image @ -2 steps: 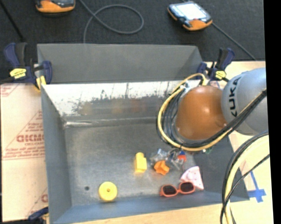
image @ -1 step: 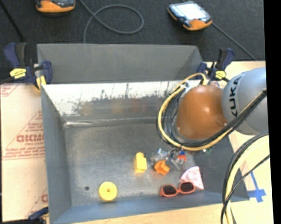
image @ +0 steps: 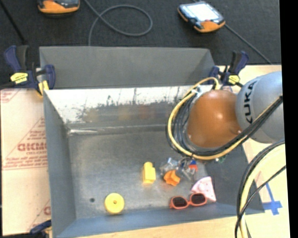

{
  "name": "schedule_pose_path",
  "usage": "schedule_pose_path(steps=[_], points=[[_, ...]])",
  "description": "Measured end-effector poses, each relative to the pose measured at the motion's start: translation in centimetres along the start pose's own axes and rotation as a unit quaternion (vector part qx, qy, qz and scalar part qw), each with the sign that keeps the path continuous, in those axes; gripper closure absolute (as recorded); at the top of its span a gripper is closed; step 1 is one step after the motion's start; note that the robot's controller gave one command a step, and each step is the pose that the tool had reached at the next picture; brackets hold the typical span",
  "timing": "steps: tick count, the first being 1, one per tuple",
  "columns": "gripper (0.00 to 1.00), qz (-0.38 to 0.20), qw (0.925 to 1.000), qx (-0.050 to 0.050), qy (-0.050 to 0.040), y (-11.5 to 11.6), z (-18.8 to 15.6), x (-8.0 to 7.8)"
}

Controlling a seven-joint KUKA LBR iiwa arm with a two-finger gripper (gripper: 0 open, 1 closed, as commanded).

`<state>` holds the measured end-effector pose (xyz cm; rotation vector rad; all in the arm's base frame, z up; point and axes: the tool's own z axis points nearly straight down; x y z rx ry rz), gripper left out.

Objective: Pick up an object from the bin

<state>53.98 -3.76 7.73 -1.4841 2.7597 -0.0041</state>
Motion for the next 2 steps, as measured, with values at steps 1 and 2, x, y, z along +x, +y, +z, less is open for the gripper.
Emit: schedule_pose_path(steps=[1,2], points=[[1.0,0.001,1.0,-0.002,0.0011,0.0,-0.6,0.0],[1.0,0.002,1.0,-0.003,0.002,0.1,-1.8,0.1]])
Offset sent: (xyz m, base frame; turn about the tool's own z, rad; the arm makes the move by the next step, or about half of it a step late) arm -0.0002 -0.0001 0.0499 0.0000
